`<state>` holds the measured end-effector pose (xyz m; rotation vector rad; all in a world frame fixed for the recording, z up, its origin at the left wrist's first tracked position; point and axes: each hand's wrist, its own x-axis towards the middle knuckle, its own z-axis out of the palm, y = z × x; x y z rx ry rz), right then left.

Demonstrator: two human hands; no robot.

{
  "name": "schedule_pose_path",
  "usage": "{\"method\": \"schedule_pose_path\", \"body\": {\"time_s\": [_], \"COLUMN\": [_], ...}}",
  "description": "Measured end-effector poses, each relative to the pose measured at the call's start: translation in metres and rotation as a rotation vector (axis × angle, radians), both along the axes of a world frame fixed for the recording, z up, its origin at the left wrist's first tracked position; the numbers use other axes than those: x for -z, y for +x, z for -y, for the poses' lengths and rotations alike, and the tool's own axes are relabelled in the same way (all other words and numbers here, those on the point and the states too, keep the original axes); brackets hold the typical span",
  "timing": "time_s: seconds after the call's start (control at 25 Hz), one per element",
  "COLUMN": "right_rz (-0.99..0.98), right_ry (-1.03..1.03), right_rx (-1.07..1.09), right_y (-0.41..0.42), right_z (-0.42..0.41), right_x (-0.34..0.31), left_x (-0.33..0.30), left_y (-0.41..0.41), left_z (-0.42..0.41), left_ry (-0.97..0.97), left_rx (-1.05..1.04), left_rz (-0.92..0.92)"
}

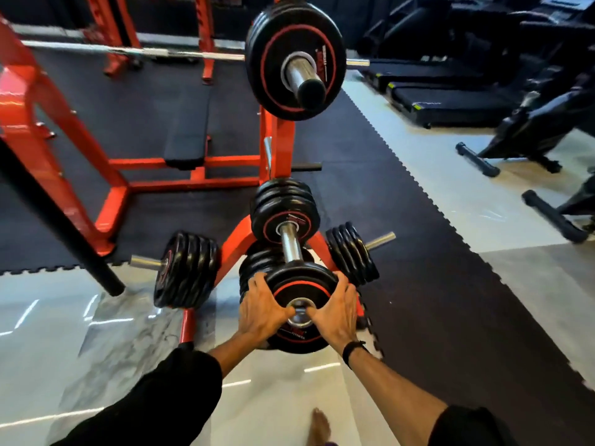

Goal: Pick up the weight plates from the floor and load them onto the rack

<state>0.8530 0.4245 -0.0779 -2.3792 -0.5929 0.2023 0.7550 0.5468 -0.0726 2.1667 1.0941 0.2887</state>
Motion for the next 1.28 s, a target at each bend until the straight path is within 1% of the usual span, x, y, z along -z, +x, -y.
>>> {"method": "schedule_pose_path", "body": {"time_s": [0.08,0.12,0.2,0.28,0.36,0.44,0.6,0.76,0.96,1.12,1.28], "right_rz": [-0.019,0.005,-0.082,-0.163,-0.194,-0.248,-0.246,-0.224,-0.203,-0.177,-0.169], "right_ry": [0.04,0.063,0.158,0.248,0.289,0.306,0.384,0.415,0.489,0.493,0.508], "right_rx": [-0.094,-0.141,-0.198,-0.231,-0.223,-0.193,-0.136,-0.09,-0.068,-0.055,-0.066], "right_y": [0.03,0.046,0.073,0.087,0.096,0.1,0.108,0.111,0.113,0.113,0.108], "right_z": [-0.016,-0.025,-0.041,-0.048,-0.064,-0.075,-0.084,-0.09,-0.091,-0.093,-0.088], "right_x": [-0.004,-0.004,0.001,0.006,0.009,0.016,0.021,0.029,0.039,0.045,0.05], "left_x": [-0.005,-0.008,-0.007,-0.007,-0.008,-0.002,0.004,0.014,0.03,0.038,0.04], "left_y": [0.022,0.034,0.053,0.06,0.067,0.07,0.076,0.075,0.064,0.058,0.056], "left_z": [-0.009,-0.017,-0.037,-0.045,-0.059,-0.072,-0.084,-0.09,-0.092,-0.089,-0.094], "left_ry": [0.007,0.022,0.005,-0.03,-0.019,-0.048,-0.012,0.04,0.064,0.143,0.164], "left_rx": [-0.044,-0.076,-0.136,-0.117,-0.086,-0.078,0.028,0.128,0.215,0.252,0.293], "left_rz": [0.007,0.007,0.007,-0.005,-0.046,-0.056,-0.077,-0.079,-0.02,0.085,0.117]}}
